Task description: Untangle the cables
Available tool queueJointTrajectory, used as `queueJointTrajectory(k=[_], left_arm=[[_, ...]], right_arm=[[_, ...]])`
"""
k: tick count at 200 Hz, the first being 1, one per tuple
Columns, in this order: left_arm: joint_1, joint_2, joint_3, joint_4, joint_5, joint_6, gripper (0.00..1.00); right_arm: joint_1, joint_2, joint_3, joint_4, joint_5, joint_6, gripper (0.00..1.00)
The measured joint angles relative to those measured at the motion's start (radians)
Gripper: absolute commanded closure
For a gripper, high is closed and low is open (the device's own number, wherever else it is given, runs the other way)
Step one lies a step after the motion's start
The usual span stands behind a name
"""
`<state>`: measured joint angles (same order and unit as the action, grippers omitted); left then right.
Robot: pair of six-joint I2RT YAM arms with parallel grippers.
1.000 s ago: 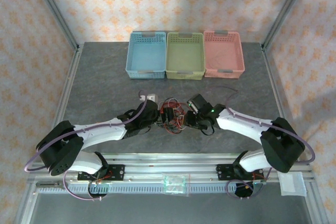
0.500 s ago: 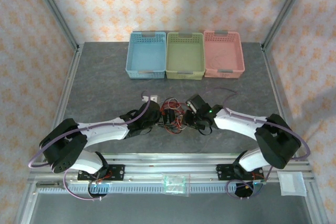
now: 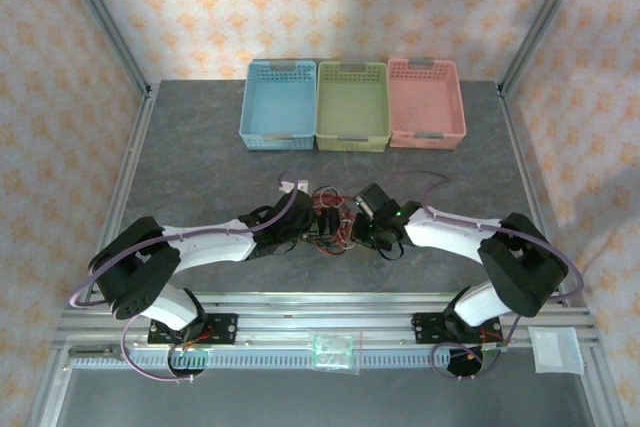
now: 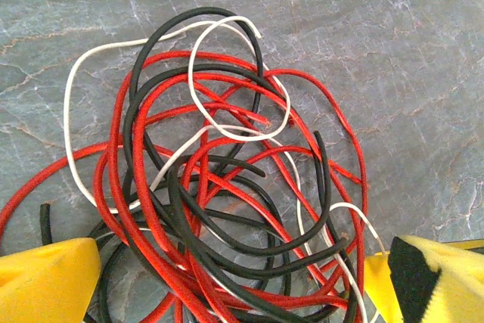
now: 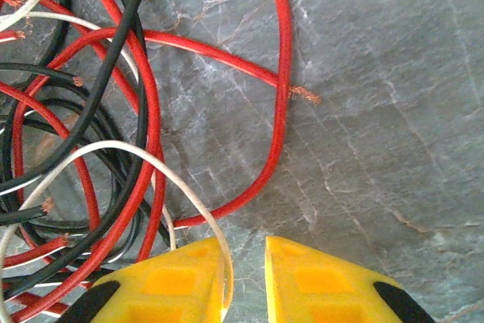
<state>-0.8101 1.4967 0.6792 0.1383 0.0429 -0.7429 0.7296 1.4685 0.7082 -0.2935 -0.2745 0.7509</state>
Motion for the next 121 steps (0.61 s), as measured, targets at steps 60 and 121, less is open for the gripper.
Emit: queueJointTrajectory(k=[60, 121], left_arm=[[0.0, 0.037, 0.028, -0.011, -0.012, 0.004, 0.01], [0.0, 0.127, 0.094, -0.061, -0.034, 0.019, 0.01]], right_arm=[[0.0, 0.013, 0.011, -0.015, 0.034, -0.016, 1.0], [0.0, -0.071, 0.134, -0.071, 0.095, -0.109, 1.0]])
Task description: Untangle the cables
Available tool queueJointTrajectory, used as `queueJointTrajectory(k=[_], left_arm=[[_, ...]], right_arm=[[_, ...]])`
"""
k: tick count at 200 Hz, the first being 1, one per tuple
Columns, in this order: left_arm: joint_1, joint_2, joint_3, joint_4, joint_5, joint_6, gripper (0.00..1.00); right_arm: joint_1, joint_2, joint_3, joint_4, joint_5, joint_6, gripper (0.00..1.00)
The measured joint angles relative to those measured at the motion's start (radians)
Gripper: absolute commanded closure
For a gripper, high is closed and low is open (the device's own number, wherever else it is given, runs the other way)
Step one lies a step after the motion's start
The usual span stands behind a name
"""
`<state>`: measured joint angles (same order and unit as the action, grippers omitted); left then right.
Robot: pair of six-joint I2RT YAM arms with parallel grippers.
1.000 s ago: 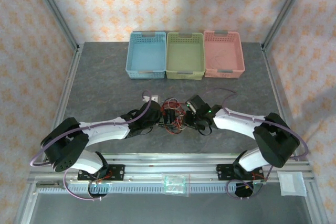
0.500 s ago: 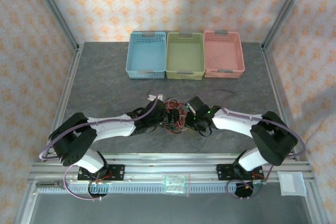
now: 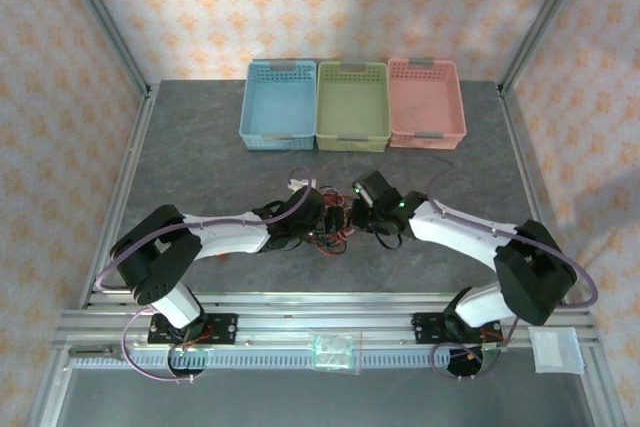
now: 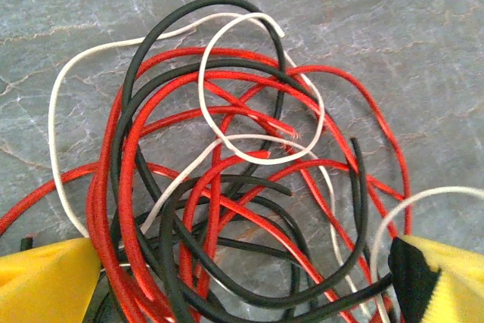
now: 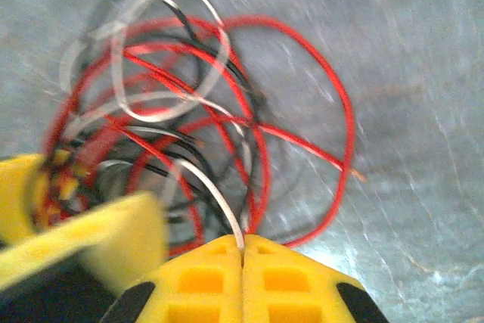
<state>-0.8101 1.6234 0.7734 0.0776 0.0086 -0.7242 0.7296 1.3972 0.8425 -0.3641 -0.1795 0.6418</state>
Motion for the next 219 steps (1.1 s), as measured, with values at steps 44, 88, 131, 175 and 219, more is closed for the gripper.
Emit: queueJointTrajectory(k=[44, 88, 131, 175, 219], left_arm=[[0.0, 0.022, 0.006, -0.021, -0.019, 0.0, 0.01], [0.0, 0.022, 0.004, -0.026, -0.03, 0.0, 0.01], [0.0, 0.022, -0.004, -0.025, -0.042, 0.0, 0.01], [-0.002, 0.022, -0.022, -0.004, -0.052, 0.0, 0.01], [-0.002, 0.022, -0.031, 0.021, -0.054, 0.0, 0.01]], right_arm=[[0.0, -0.109, 0.089, -0.025, 0.069, -0.079, 1.0], [0.0, -0.246, 0.102, -0.019, 0.125, -0.13, 1.0], [0.0, -0.336, 0.188, -0.006, 0.192, -0.189, 1.0], [0.0, -0.429, 0.207, 0.031, 0.216, -0.257, 1.0], [0.0, -0.493, 0.245, 0.057, 0.276, -0.308, 1.0]])
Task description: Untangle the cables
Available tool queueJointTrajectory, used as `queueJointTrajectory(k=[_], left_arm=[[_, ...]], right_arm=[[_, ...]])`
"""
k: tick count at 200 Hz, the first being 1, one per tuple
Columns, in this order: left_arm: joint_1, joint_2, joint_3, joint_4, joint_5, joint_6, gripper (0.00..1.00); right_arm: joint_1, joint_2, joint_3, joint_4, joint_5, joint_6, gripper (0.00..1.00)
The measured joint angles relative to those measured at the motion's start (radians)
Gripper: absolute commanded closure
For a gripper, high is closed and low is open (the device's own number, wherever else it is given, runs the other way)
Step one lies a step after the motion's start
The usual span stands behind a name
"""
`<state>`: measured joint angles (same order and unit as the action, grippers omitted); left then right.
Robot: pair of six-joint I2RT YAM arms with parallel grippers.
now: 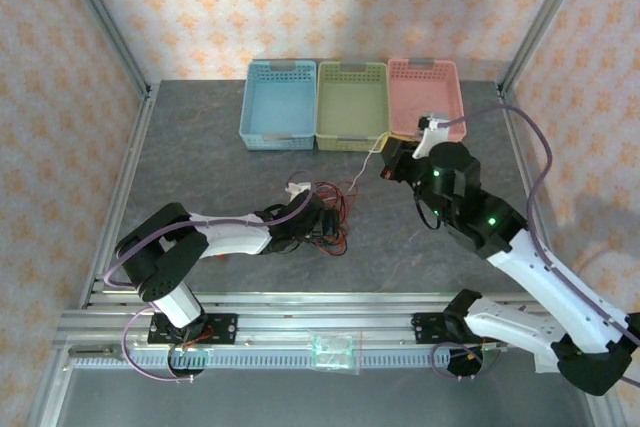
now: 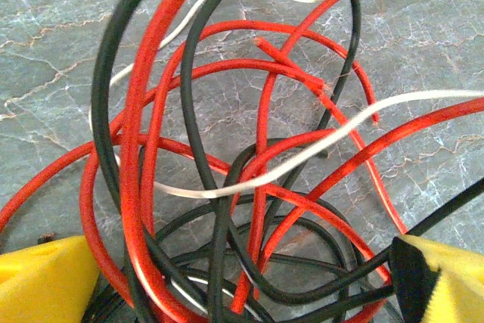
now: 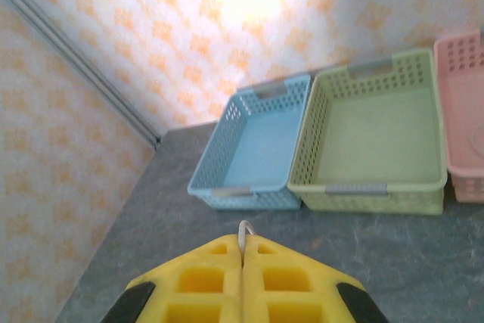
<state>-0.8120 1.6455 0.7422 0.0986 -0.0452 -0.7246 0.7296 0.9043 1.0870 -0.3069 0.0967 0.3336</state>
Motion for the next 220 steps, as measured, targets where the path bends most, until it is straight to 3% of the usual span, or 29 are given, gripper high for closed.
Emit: queueJointTrajectory(k=[146, 220], left_arm=[[0.0, -0.011, -0.036, 0.047, -0.009, 0.0, 0.01], [-0.005, -0.014, -0.051, 0.071, -0.017, -0.004, 0.01]], right_arm=[[0.0, -0.05, 0.251, 0.008, 0.169, -0.226, 1.0], [0.0, -0.049, 0.29, 0.011, 0.223, -0.299, 1.0]])
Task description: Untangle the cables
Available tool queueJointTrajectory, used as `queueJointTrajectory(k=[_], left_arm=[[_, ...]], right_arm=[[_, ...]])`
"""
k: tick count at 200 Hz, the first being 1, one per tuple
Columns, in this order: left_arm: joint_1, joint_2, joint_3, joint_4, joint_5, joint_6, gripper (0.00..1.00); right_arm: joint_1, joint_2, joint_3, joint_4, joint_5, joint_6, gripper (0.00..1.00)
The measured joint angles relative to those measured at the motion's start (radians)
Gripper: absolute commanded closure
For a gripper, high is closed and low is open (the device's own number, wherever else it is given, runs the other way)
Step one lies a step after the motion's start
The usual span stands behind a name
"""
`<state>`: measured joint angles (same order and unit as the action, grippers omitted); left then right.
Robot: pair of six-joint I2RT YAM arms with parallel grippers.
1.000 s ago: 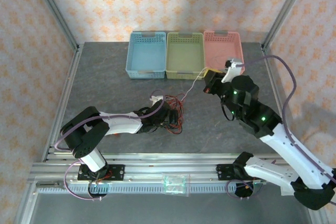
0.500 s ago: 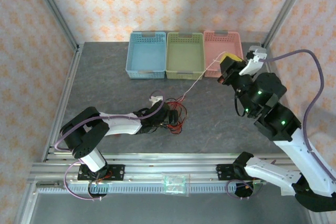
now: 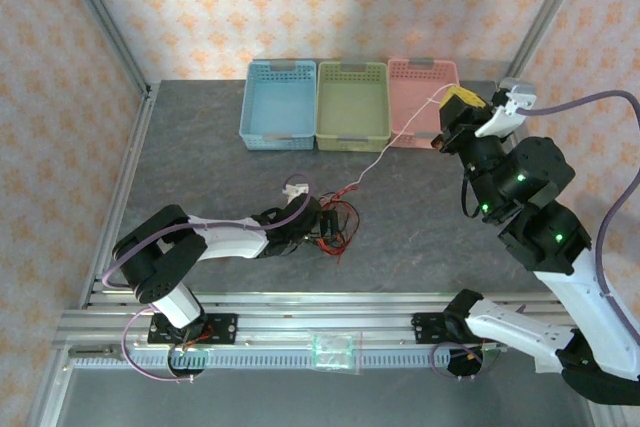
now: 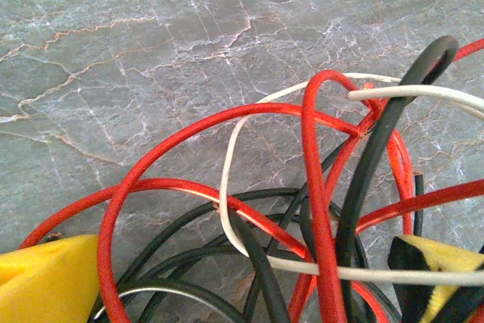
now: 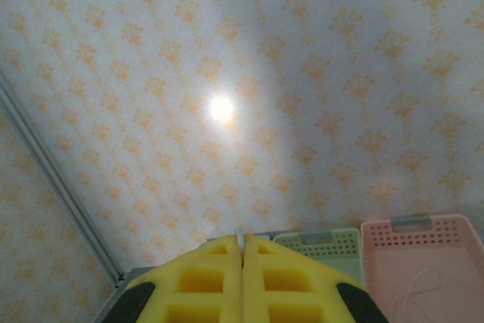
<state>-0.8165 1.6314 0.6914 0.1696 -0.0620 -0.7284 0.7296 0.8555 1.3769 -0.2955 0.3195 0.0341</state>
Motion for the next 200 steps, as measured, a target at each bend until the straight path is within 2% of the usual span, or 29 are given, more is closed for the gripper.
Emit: queueJointTrajectory(k=[60, 113, 150, 170, 200], left_arm=[[-0.002, -0.002, -0.006, 0.006, -0.003, 0.0, 0.01], [-0.002, -0.002, -0.006, 0.006, -0.003, 0.0, 0.01], [-0.002, -0.012, -0.006, -0.002, -0.003, 0.0, 0.01], [-0.002, -0.068, -0.031, -0.043, 0.002, 0.014, 0.01], [-0.001, -0.266, -0.064, -0.093, 0.049, 0.119, 0.01]], right_arm=[[0.0, 0.011, 0.038, 0.045, 0.093, -0.074, 1.0], [0.0, 0.066, 0.15, 0.136, 0.175, -0.183, 1.0], [0.0, 0.141, 0.266, 0.142, 0.19, -0.215, 1.0], [0.0, 0.198, 0.326, 0.109, 0.19, -0.199, 1.0], [-0.011, 0.307, 0.379, 0.028, 0.178, -0.133, 1.0]])
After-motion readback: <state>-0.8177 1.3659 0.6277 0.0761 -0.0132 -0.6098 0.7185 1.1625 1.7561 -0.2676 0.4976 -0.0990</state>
